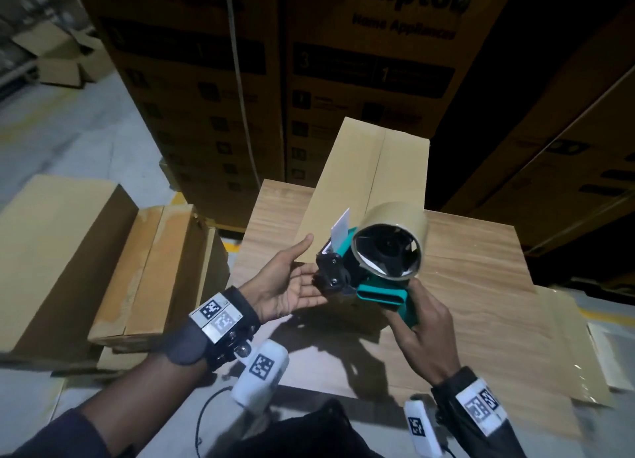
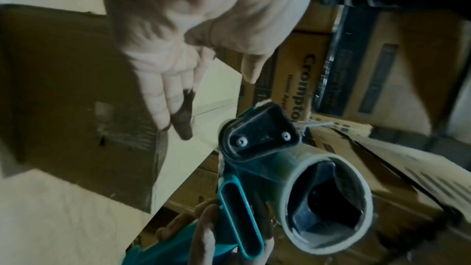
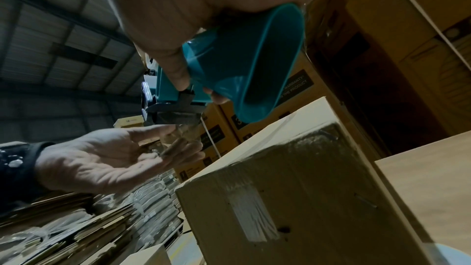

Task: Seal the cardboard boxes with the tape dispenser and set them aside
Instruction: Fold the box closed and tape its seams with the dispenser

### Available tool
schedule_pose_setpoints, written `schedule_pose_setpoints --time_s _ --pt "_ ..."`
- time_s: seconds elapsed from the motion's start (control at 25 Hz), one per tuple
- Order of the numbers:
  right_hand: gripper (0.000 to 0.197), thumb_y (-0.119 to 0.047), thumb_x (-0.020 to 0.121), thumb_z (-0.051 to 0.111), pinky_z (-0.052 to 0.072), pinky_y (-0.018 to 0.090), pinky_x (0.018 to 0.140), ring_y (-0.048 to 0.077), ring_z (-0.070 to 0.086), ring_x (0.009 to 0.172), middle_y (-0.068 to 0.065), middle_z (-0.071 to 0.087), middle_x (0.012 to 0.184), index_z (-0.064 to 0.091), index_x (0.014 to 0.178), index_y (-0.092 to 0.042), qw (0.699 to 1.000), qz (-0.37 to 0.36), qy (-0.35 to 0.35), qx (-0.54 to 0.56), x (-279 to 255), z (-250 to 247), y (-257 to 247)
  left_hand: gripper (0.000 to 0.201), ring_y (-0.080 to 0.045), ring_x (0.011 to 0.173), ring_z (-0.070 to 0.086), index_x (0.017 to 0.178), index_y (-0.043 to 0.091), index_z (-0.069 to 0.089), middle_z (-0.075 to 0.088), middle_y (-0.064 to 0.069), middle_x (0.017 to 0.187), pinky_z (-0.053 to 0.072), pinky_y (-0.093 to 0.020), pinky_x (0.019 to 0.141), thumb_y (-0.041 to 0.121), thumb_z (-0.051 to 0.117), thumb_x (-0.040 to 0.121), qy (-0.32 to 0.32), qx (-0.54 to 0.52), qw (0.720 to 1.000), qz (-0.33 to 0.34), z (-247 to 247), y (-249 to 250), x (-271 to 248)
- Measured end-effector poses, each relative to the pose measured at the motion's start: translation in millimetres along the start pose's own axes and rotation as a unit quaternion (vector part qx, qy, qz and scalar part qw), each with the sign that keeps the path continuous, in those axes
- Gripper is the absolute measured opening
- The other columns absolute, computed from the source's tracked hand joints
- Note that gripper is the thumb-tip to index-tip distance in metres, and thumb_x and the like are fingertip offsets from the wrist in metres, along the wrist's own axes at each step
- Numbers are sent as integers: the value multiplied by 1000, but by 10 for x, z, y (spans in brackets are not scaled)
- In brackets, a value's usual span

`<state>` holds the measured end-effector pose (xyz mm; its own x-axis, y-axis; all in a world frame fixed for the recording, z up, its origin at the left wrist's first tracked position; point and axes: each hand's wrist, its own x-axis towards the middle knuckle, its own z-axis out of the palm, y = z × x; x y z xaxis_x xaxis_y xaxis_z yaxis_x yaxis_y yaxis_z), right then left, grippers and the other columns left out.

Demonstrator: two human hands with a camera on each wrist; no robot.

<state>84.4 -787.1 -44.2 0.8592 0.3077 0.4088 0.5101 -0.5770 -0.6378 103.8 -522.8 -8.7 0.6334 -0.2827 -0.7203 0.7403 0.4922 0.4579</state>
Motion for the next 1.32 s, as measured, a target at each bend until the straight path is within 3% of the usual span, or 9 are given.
schedule_pose_setpoints --time_s 0.12,0.24,0.4,0.48,0.56,0.8,1.04,1.2,1.32 --pt "38 -33 88 62 52 20 66 7 62 81 -12 65 100 54 125 -29 1000 -8 -6 10 1 25 -22 43 -28 81 77 107 0 66 75 -23 103 61 -40 80 28 78 75 34 -15 999 6 -32 -53 75" --pt "37 -36 88 61 48 11 67 2 61 81 -15 63 99 53 124 -30 1000 -8 -10 24 -36 48 -47 14 -27 85 75 103 1 64 72 -25 115 61 -40 80 8 66 91 62 -14 998 10 -73 -153 151" --pt "37 -35 89 63 55 25 68 1 64 86 -13 66 101 54 124 -32 999 6 -10 44 -85 60 -4 23 -26 82 75 100 -2 64 74 -25 96 62 -37 74 -9 43 100 78 -19 997 14 -123 -289 186" --pt "36 -34 88 65 56 33 65 8 65 83 -11 68 99 55 122 -31 999 4 -11 48 -107 50 30 22 -28 90 73 101 -2 65 72 -25 101 60 -37 78 -10 45 99 73 -35 996 24 -152 -302 174" --pt "33 -32 86 66 53 37 62 14 65 77 -7 68 95 55 117 -29 999 -6 -12 44 -134 28 50 17 -28 80 76 100 -4 66 74 -25 94 62 -36 71 -11 51 97 76 -60 995 23 -198 -277 142" --pt "50 -15 80 75 53 27 66 7 65 81 -7 68 97 56 125 -27 998 -20 -5 55 -171 2 66 23 -31 71 77 94 -9 75 74 -28 90 61 -39 69 -11 66 73 28 -81 996 3 -320 -225 -48" --pt "29 -30 88 65 50 28 61 11 60 71 -11 64 92 57 115 -29 997 -62 -17 48 -129 14 -23 31 -26 74 77 102 -2 79 73 -29 106 61 -34 70 -8 67 74 37 -31 997 62 -440 -161 -2" --pt "32 -22 87 69 53 38 58 18 64 74 -7 68 96 59 116 -31 998 -59 -34 14 -114 66 28 30 -20 72 77 74 4 82 77 -20 88 63 -25 61 -11 60 90 68 39 992 103 -497 -169 18" --pt "39 -16 85 73 54 38 58 14 65 77 -11 69 101 59 118 -32 997 -57 -40 16 -111 102 40 36 -18 72 77 70 5 81 77 -17 84 62 -23 60 -11 59 93 71 63 990 107 -555 -199 65"
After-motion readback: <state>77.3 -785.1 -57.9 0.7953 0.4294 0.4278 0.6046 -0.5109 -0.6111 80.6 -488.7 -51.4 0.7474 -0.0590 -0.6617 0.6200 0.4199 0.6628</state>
